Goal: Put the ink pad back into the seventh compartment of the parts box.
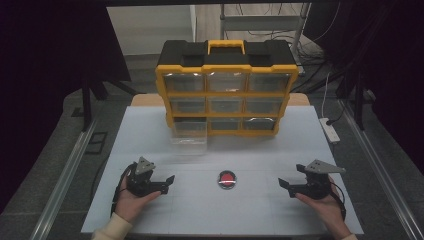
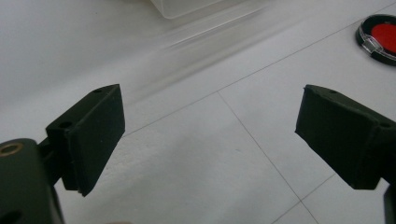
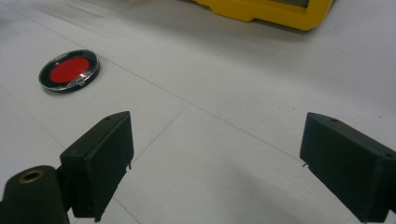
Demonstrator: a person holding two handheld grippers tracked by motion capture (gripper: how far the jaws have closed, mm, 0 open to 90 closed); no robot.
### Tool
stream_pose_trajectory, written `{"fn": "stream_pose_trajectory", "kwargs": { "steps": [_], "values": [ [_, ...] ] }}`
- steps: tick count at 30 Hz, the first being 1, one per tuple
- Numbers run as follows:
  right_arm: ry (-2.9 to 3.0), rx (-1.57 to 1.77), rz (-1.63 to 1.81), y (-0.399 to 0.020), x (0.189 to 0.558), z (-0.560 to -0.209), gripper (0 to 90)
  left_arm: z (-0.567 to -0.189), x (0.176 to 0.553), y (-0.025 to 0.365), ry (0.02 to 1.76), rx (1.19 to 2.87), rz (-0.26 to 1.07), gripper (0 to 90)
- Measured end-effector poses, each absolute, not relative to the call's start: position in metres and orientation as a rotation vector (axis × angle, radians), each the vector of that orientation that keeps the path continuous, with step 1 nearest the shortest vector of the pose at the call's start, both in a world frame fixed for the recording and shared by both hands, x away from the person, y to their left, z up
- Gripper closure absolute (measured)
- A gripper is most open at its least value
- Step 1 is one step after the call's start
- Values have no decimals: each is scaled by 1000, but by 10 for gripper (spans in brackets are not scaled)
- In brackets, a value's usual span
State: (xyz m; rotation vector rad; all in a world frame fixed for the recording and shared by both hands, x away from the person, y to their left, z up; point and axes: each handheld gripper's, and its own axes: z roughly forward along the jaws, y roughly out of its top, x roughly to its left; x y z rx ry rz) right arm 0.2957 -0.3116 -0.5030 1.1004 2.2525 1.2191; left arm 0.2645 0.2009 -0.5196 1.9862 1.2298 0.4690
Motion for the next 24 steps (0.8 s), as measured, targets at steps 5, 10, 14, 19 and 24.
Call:
{"fn": "stream_pose_trajectory", "kwargs": {
  "steps": [5,10,14,19,24],
  "values": [
    [2259,1107,1224,-312,296,-504,102,-519,265,202,1236,1979,473,92],
    [2262,1112,1227,-311,298,-504,104,-518,264,202,1244,1976,472,91],
    [2272,1105,1223,-310,298,-505,106,-517,263,202,1244,1976,474,92],
    [2270,1105,1225,-311,297,-504,110,-516,264,200,1237,1978,478,93],
    [2266,1115,1240,-311,296,-503,113,-516,263,200,1226,1987,472,94]
  ]
}}
